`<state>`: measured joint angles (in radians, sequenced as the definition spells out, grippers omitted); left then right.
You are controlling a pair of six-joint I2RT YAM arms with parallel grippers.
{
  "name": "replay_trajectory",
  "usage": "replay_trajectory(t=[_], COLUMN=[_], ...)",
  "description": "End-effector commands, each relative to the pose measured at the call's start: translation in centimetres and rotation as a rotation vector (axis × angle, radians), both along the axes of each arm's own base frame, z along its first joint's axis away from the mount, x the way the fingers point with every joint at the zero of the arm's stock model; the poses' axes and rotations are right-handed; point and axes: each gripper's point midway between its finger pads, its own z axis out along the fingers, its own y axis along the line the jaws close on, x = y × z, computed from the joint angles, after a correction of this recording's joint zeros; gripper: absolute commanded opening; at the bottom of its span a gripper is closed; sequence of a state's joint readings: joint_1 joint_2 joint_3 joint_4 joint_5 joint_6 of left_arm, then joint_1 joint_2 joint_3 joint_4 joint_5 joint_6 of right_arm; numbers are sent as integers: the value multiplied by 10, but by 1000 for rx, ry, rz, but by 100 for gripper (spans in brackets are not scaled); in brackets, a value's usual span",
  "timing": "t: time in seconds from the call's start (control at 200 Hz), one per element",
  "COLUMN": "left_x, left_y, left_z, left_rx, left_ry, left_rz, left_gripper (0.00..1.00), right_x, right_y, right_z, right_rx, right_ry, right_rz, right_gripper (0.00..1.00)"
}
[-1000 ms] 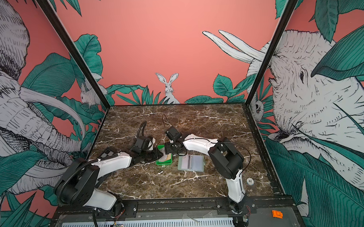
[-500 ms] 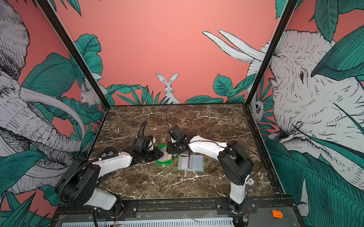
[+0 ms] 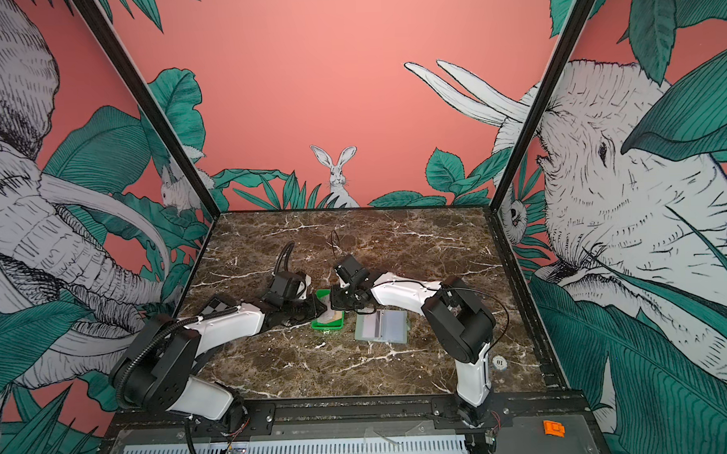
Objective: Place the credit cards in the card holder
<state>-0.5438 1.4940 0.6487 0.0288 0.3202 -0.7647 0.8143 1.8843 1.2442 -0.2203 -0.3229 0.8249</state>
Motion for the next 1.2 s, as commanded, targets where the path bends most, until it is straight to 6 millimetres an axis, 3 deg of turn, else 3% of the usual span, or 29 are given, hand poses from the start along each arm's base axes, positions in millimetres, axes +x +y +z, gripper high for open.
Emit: replay_trajectory(t=[0.0,0.57,0.74,0.885,1.195], left_x=[-5,-7,-8,-8,-16], left_y=[-4,-12,-13,-15,-18], left_z=[3,5,5,7,56], left_rx=[-9,-44,-54,-66,-137], left_ry=[-4,-13,-16,-19,-146], left_rz=[-7,-8,-9,-16,-93], left_gripper=[19,19,19,19,18], right_x=[3,2,1,1,1], right_y=[5,4,4,3,-3], right_z=[-2,-9,-10,-9,33], right_rx=[31,36,36,35,90], right_ry=[4,21,27,23,-102], right_rz=[-9,-29,-33,-38,-9], right_gripper=[12,8,12,6,0])
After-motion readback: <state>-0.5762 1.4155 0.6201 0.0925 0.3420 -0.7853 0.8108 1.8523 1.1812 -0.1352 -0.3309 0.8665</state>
